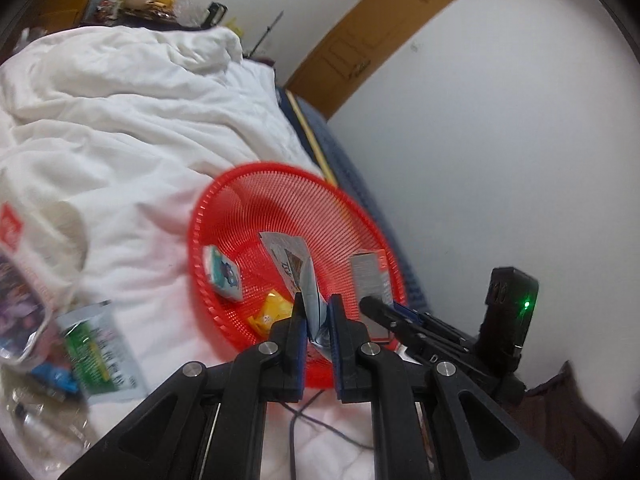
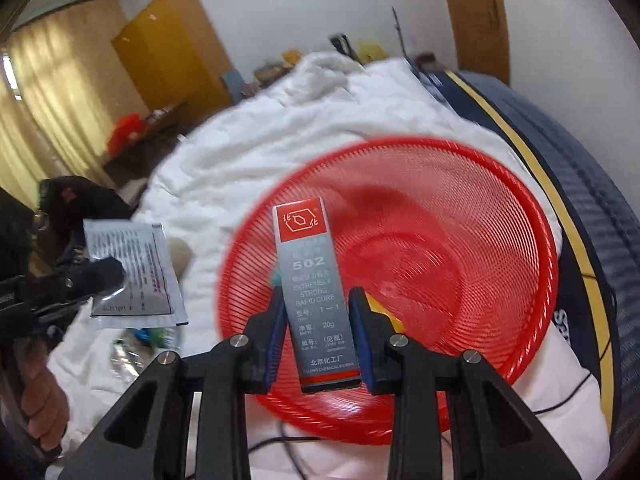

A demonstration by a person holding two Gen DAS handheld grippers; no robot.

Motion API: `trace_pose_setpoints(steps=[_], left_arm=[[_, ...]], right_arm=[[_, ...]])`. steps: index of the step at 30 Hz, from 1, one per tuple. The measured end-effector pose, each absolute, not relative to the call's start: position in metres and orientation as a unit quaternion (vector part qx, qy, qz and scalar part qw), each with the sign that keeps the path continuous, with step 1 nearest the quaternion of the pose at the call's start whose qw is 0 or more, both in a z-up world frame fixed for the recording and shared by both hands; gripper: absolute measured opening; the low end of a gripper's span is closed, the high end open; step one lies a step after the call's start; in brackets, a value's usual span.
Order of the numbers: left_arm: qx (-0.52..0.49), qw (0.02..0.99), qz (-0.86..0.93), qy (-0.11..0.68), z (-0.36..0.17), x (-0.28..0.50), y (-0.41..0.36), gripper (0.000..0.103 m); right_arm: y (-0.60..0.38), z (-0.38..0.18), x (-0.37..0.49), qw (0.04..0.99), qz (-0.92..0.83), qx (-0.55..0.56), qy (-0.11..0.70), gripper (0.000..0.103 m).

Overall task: Organize soft objects
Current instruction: 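Carry the sachet with the left tool while the right tool carries the glue box to the basket, then release the sachet from the left tool while the right tool drops the glue box into the basket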

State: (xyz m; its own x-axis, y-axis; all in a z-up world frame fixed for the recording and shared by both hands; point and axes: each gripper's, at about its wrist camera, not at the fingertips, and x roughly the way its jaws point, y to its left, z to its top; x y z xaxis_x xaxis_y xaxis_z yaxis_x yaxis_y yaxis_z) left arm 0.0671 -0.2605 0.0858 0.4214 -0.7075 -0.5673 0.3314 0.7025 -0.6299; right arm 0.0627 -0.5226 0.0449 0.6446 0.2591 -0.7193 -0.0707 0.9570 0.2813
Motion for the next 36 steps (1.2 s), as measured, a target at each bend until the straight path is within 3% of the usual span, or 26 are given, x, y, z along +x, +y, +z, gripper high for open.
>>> trace_pose_setpoints(steps=[13,22,36], left_arm=[[-0.108,0.813,-0.29,0.493,0.022,0.102,-0.369,0.008],[-0.054,0.813,-0.264,0.517,-0.021,0.101,-0.388,0.008],[-0.01,0.82,-0.251,0.514,-0.035,0.1,-0.393,0.009]], right_arm=[[-0.557,-0.012,0.087,0.871,0.026,0.092,0.481,0.03],[-0.544,-0.028,0.091,0.852,0.002,0.027,0.523,0.03],[-0.531,-0.042,0.097,0.843,-0.017,-0.024,0.537,0.03]])
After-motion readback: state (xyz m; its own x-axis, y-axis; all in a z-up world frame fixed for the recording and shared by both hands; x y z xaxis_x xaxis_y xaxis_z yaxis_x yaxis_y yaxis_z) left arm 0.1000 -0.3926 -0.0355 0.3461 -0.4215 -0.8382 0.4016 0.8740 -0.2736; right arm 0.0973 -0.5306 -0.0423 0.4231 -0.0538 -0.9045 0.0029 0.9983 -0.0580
